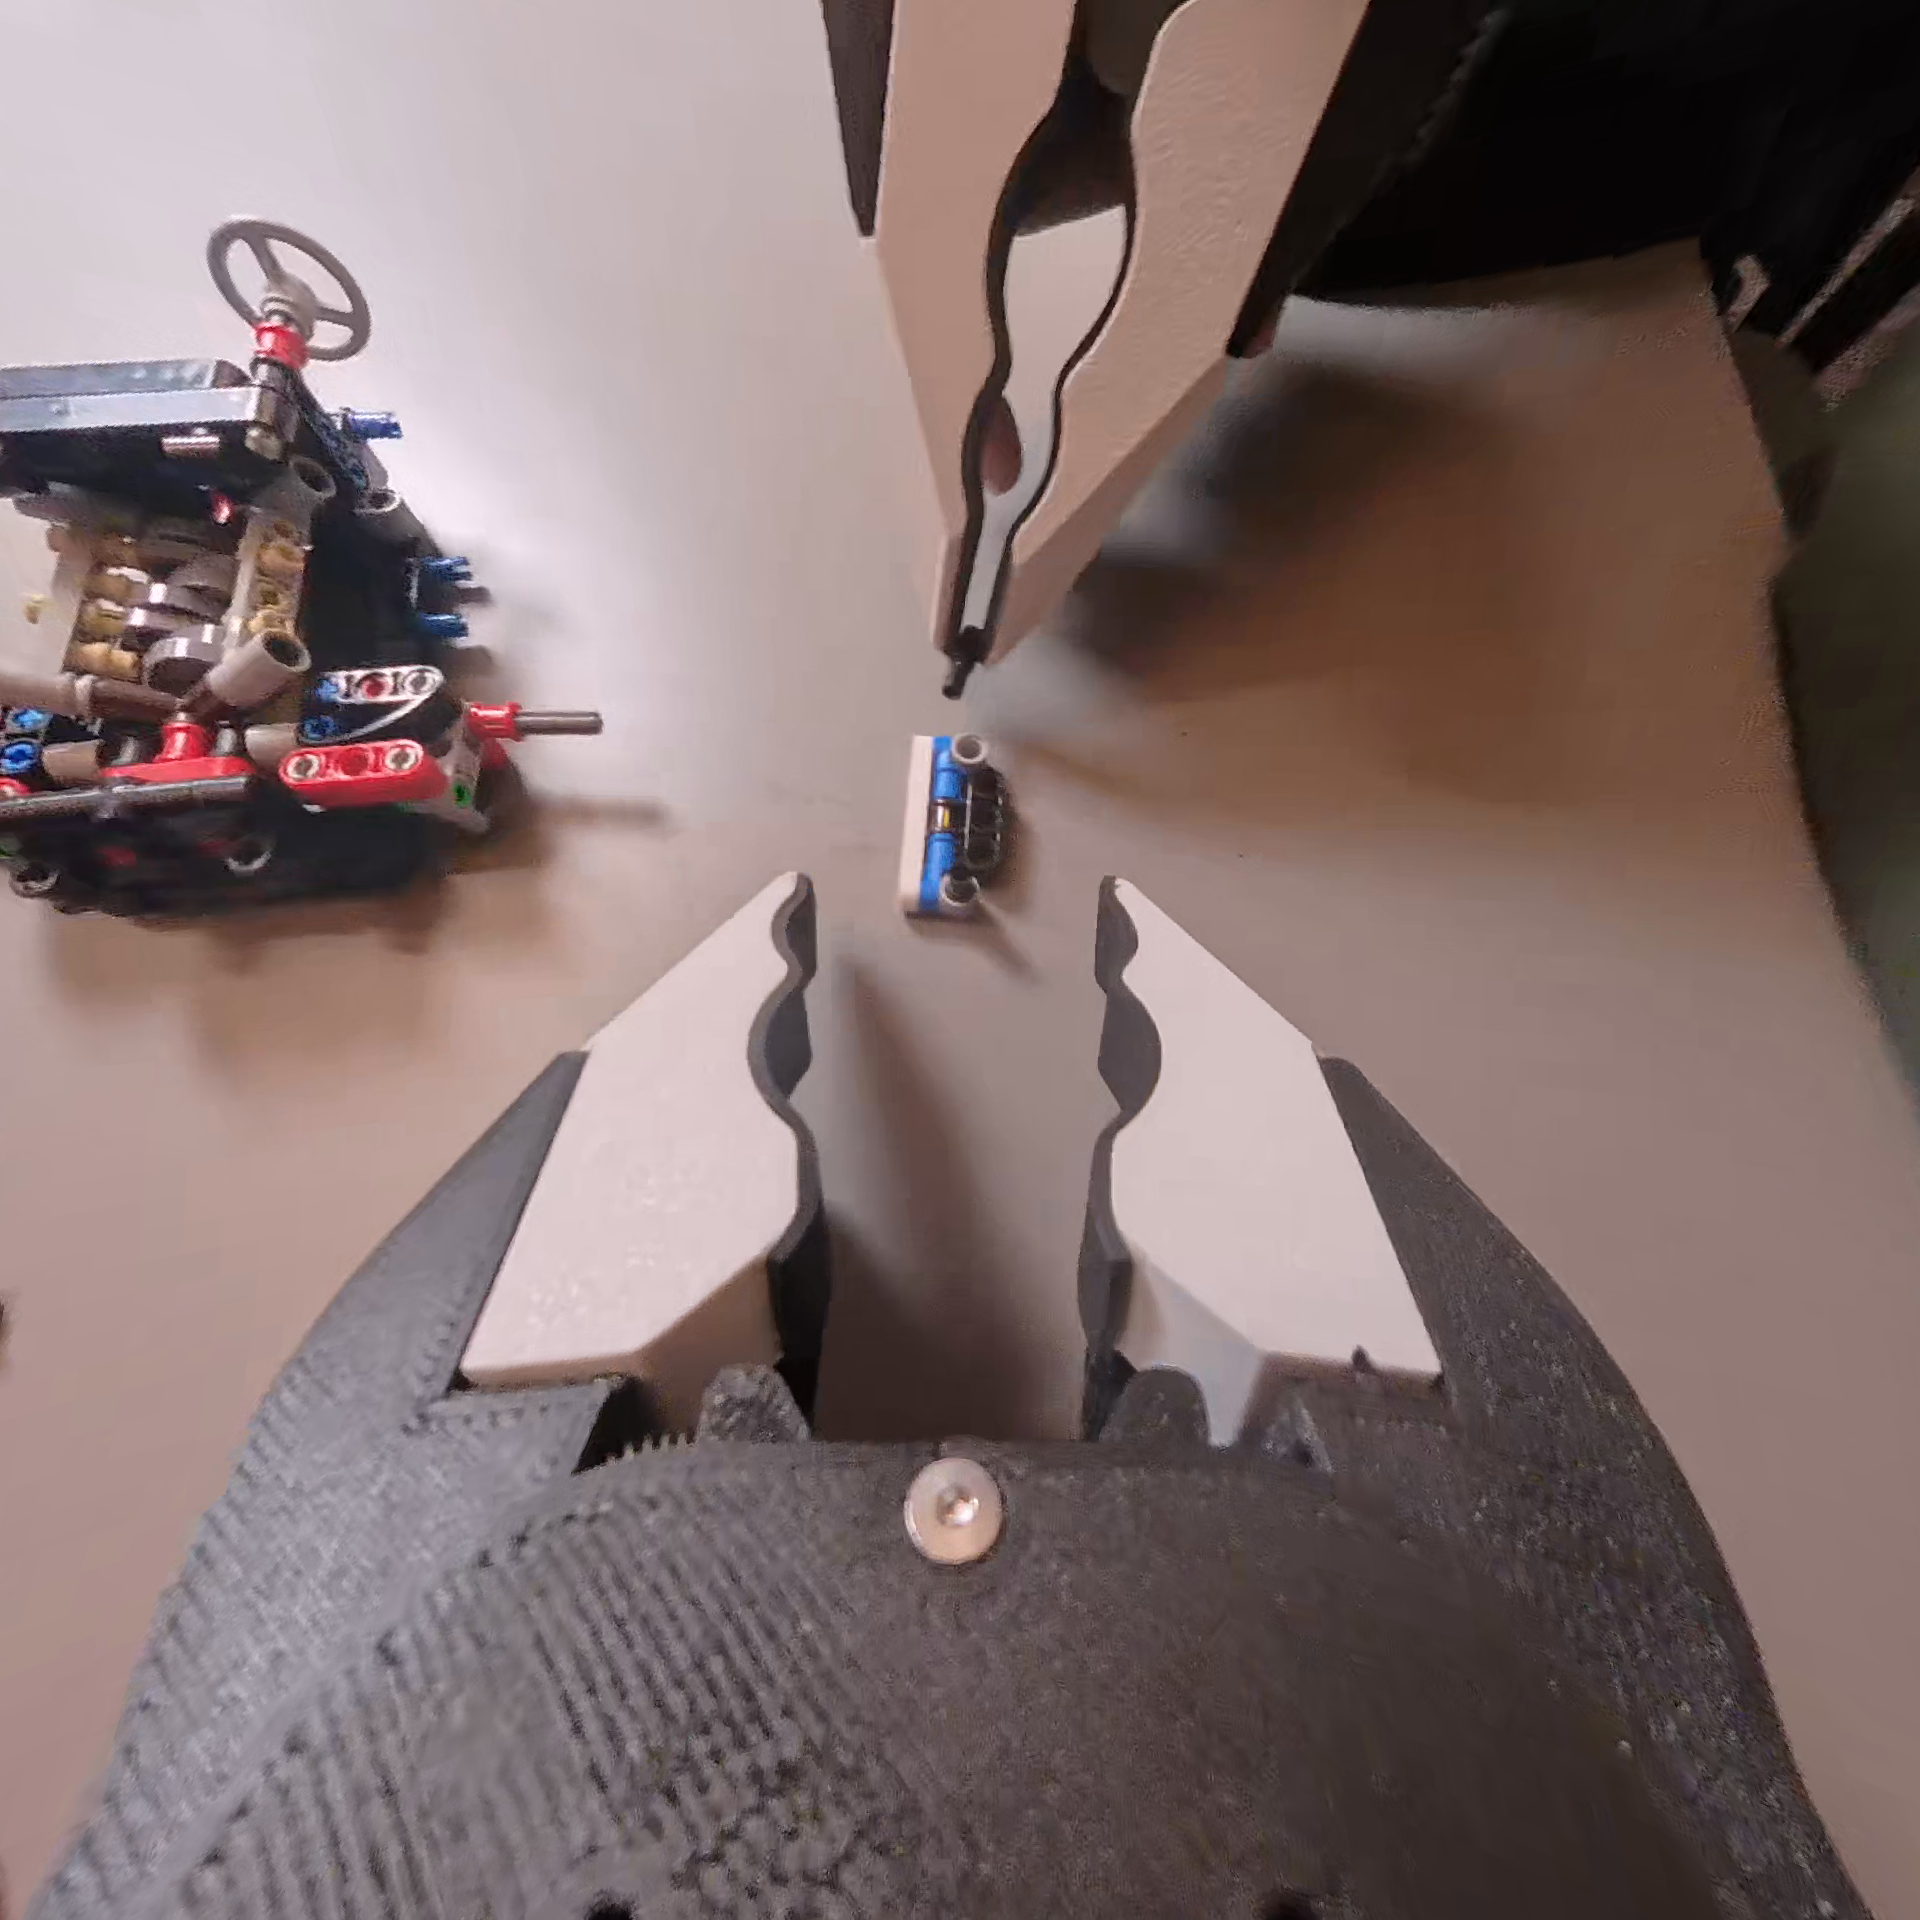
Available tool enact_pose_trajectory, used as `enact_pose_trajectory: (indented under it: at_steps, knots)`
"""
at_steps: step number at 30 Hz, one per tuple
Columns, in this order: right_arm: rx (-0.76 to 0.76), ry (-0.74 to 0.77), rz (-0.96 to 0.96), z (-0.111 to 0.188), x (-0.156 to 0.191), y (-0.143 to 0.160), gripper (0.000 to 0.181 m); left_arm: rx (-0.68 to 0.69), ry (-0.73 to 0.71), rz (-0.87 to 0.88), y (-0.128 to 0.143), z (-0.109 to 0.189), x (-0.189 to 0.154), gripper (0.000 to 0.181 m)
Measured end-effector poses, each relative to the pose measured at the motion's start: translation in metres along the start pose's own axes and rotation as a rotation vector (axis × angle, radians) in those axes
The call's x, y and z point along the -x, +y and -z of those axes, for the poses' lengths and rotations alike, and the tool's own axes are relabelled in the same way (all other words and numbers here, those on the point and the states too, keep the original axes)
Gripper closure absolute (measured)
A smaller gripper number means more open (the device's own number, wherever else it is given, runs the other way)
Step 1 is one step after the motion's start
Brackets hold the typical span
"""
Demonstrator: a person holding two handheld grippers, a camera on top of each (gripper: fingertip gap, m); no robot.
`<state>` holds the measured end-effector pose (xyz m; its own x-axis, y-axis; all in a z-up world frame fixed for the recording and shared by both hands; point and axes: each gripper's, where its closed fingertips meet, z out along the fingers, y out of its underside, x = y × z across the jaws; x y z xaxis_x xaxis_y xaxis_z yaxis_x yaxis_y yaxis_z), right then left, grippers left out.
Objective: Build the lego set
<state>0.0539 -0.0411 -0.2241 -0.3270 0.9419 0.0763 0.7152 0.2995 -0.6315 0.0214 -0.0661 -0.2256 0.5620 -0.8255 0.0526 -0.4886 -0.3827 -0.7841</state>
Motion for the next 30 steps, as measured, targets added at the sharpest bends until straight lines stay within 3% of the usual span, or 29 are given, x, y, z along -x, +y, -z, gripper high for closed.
enact_pose_trajectory:
  at_steps: [3,6,10,17,23,30]
  knots:
    - [-0.019,-0.027,0.002,0.002,0.004,-0.003,0.178,0.034,-0.013,0.004,0.002,-0.012,0.003,0.136]
    - [-0.018,-0.046,0.037,0.002,0.01,-0.002,0.178,0.042,-0.033,0.003,-0.002,-0.018,0.001,0.16]
    - [-0.091,-0.06,0.118,0.008,0.019,-0.013,0.178,0.002,-0.04,0.005,-0.012,-0.013,-0.006,0.144]
    - [-0.288,-0.014,0.257,0.023,0.027,-0.047,0.179,-0.277,0.236,0.27,-0.053,0.018,-0.03,0.163]
    - [-0.339,-0.023,0.269,0.03,0.03,-0.054,0.179,-0.328,0.304,0.366,-0.058,0.022,-0.03,0.177]
    - [-0.445,-0.041,0.233,0.042,0.029,-0.066,0.179,-0.394,0.358,0.403,-0.066,0.031,-0.031,0.178]
